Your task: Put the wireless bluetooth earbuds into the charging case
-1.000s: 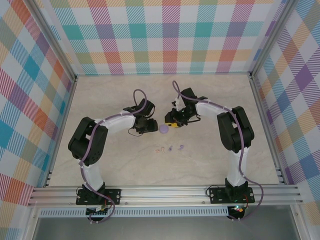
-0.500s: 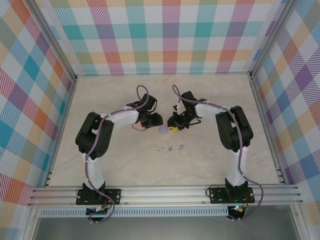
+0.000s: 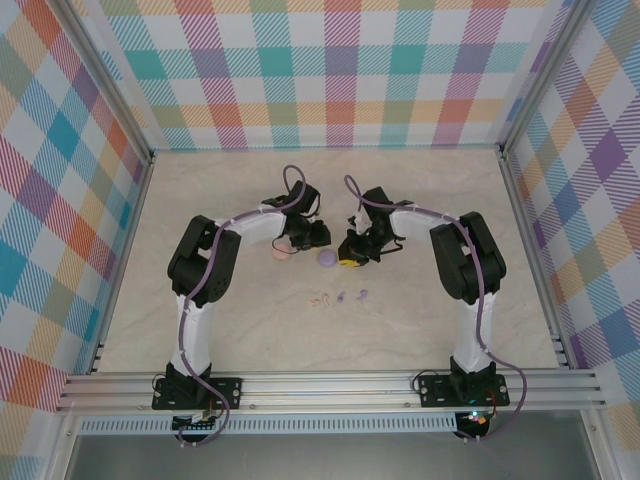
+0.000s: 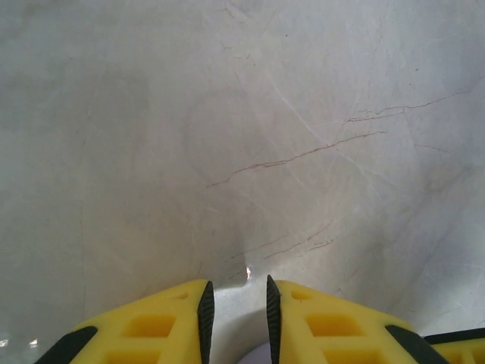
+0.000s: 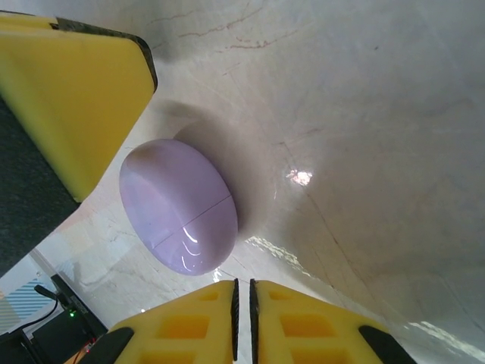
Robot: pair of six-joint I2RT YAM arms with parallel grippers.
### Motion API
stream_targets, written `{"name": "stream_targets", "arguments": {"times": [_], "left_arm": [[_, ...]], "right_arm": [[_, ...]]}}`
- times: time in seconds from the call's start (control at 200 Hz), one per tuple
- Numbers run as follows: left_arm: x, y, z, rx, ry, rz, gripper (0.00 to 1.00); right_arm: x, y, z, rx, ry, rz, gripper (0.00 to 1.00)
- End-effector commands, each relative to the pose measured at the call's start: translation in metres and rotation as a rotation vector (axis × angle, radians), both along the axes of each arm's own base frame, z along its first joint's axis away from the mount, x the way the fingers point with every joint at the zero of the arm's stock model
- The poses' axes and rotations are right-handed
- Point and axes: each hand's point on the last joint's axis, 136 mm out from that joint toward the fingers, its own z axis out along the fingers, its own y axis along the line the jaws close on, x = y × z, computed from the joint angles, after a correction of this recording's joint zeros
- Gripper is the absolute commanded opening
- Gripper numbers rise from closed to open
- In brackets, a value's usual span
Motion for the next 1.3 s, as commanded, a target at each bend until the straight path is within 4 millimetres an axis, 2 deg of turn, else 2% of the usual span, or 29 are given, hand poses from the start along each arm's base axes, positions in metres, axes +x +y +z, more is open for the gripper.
{"name": "stream_targets", "arguments": {"times": [0.0, 0.46, 0.71, 0.985, 1.11, 1.295], "left_arm": [[-0.016, 0.007, -0.004, 0.010, 0.043, -0.034, 0.26], [-0.044, 0.034, 0.001, 0.088, 0.058, -0.015, 0.24], [-0.058, 0.037, 0.002, 0.102, 0.073, -0.011, 0.24], [-0.052, 0.046, 0.017, 0.136, 0.031, -0.009, 0.26], [-0.040, 0.045, 0.020, 0.146, 0.016, -0.042, 0.26], [-0.027, 0.018, 0.021, 0.057, 0.020, -0.127, 0.25]], "right_arm": [[0.002, 0.006, -0.004, -0.011, 0.014, 0.007, 0.17], [0.018, 0.009, -0.010, -0.066, 0.008, -0.001, 0.18], [0.023, 0.011, -0.006, -0.066, -0.002, 0.005, 0.19], [0.028, -0.009, 0.009, -0.130, -0.062, -0.043, 0.21], [0.018, -0.013, 0.018, -0.115, -0.061, -0.025, 0.21], [-0.013, -0.002, 0.020, -0.066, -0.031, 0.087, 0.21]]}}
